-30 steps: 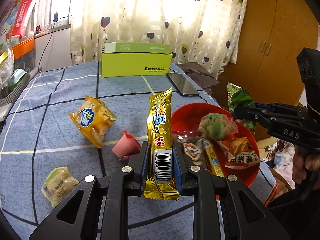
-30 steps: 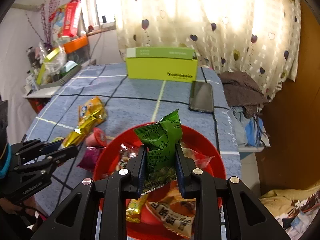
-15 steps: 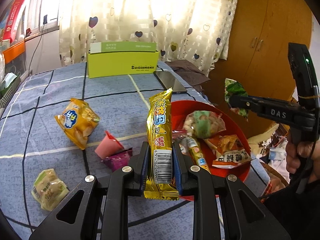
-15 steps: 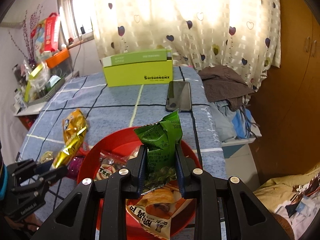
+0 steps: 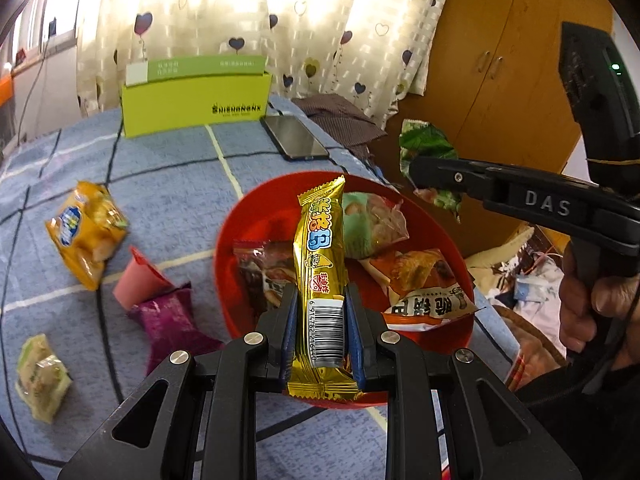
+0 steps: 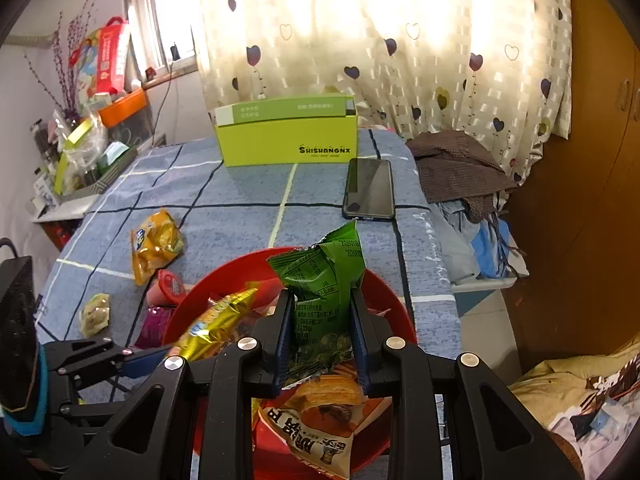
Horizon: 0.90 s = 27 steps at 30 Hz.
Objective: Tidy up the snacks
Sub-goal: 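Release the wafer bar into the bowl with the left tool while the right drops the green bag in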
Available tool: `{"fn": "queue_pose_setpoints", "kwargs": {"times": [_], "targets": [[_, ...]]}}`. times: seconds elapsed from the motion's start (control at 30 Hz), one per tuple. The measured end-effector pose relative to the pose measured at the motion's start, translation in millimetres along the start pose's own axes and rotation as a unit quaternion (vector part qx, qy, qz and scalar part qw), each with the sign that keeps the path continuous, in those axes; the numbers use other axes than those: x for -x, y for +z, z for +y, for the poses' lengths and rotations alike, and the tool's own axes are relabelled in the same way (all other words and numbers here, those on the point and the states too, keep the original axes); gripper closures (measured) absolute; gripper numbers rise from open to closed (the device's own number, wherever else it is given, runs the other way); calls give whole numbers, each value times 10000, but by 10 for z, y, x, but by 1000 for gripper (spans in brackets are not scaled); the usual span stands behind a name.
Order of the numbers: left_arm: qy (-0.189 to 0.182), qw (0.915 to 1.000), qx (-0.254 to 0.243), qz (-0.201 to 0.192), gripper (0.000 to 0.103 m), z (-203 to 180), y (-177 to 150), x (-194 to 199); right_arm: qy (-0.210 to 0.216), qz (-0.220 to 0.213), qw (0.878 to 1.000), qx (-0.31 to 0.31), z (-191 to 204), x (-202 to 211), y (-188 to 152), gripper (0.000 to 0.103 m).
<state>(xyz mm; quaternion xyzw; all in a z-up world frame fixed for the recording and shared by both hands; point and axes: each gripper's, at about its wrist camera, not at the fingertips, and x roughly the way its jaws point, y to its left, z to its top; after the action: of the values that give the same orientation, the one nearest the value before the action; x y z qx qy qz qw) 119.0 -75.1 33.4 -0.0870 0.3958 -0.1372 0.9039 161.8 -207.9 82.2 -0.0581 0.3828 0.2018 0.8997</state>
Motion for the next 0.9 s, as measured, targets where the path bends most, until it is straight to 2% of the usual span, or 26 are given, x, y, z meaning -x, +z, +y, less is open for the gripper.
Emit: {"fn": "queue_pose_setpoints", "kwargs": {"times": [0.13,0.3,0.4,0.63,0.9], "targets": [[-75,9995,255,172,79,77,-16,-79,64,66,9999,71,58,-42,4,79],[-105,9990,386,176,73,122,-25,-72,148,118,9996,230,195,-79,1,79],[-136,9989,432,88,68,144,-29,-10,187,152,9993,291,253,-110,8,79],[12,9978,633,-210,68,322,-11,196,136,302,9979,560,447,-280,58,78],[121,9967,742,-318,68,459,-13,317,9,477,9949,885,612,-504,120,77]]}}
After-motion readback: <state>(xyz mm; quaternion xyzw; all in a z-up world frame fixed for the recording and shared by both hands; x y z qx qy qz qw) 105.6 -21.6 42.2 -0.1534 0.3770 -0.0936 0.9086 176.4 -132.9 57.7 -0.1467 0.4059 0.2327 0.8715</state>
